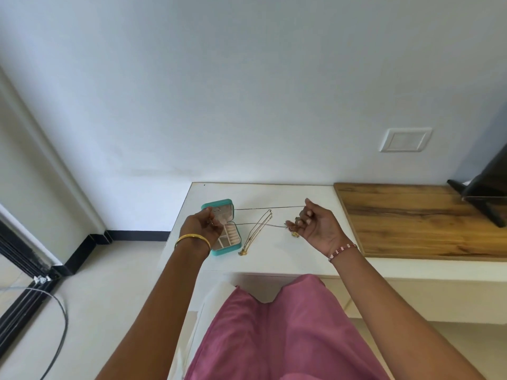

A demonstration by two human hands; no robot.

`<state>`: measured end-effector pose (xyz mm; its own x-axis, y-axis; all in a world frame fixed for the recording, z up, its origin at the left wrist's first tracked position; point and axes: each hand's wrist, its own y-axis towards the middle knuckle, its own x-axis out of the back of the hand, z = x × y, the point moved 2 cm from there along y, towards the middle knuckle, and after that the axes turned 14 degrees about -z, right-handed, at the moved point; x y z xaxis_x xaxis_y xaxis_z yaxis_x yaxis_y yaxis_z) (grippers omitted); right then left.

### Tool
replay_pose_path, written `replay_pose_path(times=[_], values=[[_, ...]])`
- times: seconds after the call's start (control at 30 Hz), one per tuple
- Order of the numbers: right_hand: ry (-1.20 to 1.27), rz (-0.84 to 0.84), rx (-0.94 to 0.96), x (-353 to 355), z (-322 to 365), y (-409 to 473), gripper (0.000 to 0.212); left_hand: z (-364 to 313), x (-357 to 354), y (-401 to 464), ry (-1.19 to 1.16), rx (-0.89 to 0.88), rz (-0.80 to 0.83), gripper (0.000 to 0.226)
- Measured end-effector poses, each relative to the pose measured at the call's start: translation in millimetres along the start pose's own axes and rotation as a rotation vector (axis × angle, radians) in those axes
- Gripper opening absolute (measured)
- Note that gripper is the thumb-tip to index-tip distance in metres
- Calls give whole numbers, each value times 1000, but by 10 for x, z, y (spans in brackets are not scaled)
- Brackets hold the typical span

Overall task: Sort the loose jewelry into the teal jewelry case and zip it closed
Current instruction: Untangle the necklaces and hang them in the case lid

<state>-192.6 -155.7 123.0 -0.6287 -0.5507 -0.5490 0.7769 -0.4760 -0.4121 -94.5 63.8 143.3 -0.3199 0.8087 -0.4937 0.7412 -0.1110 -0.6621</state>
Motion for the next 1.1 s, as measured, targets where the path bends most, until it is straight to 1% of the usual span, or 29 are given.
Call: replay_pose_path(times=[0.1, 0.23, 0.33, 0.43, 0.5, 0.57, 0.6, 0.67, 0.77, 0.9, 1.0, 1.1], values=[[73, -9, 41, -115, 136, -59, 46, 109, 57, 1, 11, 20, 60, 12], [86, 44, 91, -292, 318, -156, 32, 237, 141, 13, 110, 45, 153, 23], [53, 110, 151, -431, 423, -247, 20, 334, 172, -31, 276, 85, 291, 33], [-5, 176, 188, -570, 502, -336, 20, 377, 141, -94, 551, 105, 433, 37], [-84, 217, 205, -664, 531, -406, 21, 393, 101, -142, 800, 60, 483, 40], [-203, 237, 223, -750, 541, -481, 21, 417, 50, -181, 1026, -44, 502, 42], [-267, 241, 233, -789, 539, -516, 21, 428, 21, -202, 1108, -107, 503, 42], [-377, 249, 256, -853, 529, -578, 21, 447, -43, -260, 1181, -223, 488, 40], [-489, 264, 284, -912, 504, -626, 21, 466, -135, -319, 1106, -339, 474, 36], [-586, 247, 328, -922, 494, -642, 21, 433, -228, -340, 856, -454, 384, 34], [-629, 189, 361, -904, 508, -633, 21, 381, -284, -381, 704, -534, 319, 30], [-661, 103, 369, -897, 540, -637, 23, 341, -318, -413, 663, -626, 251, 28]])
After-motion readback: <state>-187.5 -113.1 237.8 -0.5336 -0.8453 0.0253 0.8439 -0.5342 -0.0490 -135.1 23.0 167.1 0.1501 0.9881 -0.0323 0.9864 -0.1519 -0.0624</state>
